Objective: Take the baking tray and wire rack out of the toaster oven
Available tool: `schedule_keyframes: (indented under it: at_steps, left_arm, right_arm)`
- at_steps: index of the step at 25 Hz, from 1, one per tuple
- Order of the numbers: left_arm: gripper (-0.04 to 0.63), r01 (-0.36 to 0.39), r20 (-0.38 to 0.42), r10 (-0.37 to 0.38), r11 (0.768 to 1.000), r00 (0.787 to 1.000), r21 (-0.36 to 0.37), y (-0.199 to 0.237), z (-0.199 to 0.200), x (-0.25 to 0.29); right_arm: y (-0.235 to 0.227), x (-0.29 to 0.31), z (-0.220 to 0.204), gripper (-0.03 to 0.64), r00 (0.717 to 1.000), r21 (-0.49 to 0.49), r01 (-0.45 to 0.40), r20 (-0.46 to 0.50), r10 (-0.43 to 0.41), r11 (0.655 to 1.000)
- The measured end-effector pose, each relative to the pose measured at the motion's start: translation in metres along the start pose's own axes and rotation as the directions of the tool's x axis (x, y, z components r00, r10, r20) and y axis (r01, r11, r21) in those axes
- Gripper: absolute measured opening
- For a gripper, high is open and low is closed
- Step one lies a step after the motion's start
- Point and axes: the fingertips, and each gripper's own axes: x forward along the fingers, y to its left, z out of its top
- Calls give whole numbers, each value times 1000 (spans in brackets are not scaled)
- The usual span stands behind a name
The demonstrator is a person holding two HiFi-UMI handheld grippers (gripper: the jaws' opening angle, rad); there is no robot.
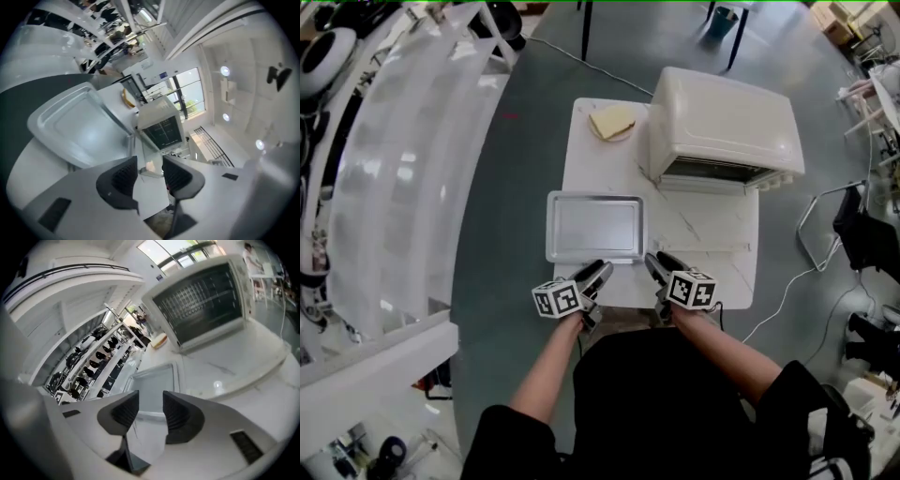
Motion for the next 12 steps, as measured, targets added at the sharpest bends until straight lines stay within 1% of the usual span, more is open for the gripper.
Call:
schedule_keyframes:
  at_steps: [2, 3, 4, 5, 6, 8, 10, 12]
  left_arm:
    - [137, 38, 13, -40, 992, 999, 119, -33, -2, 12]
    - [93, 47, 11, -50, 982, 999, 180, -47, -3, 18]
    - [71, 55, 8, -58, 970, 998, 237, -61, -3, 25]
    - [66, 61, 6, -65, 957, 998, 285, -74, -3, 33]
    - [50, 63, 8, -70, 944, 998, 324, -87, -3, 40]
    - [32, 50, 25, -65, 923, 998, 382, -108, -3, 56]
    - [25, 23, 44, -47, 899, 998, 437, -127, -4, 72]
    - [23, 12, 51, -43, 870, 998, 493, -145, -7, 90]
  right_arm:
    - [0, -24, 25, 139, 996, -103, 6, 86, 3, 995]
    - [0, -37, 36, 100, 992, -138, 15, 125, 3, 990]
    - [-2, -50, 44, 79, 987, -162, 26, 161, 1, 986]
    - [-4, -62, 52, 70, 981, -177, 36, 192, -2, 984]
    - [-8, -74, 58, 51, 976, -187, 45, 216, -3, 981]
    - [-18, -98, 70, 33, 968, -204, 56, 252, -3, 977]
    - [-31, -121, 82, 26, 959, -223, 76, 284, -10, 972]
    - [-47, -145, 96, 26, 946, -238, 115, 324, -33, 964]
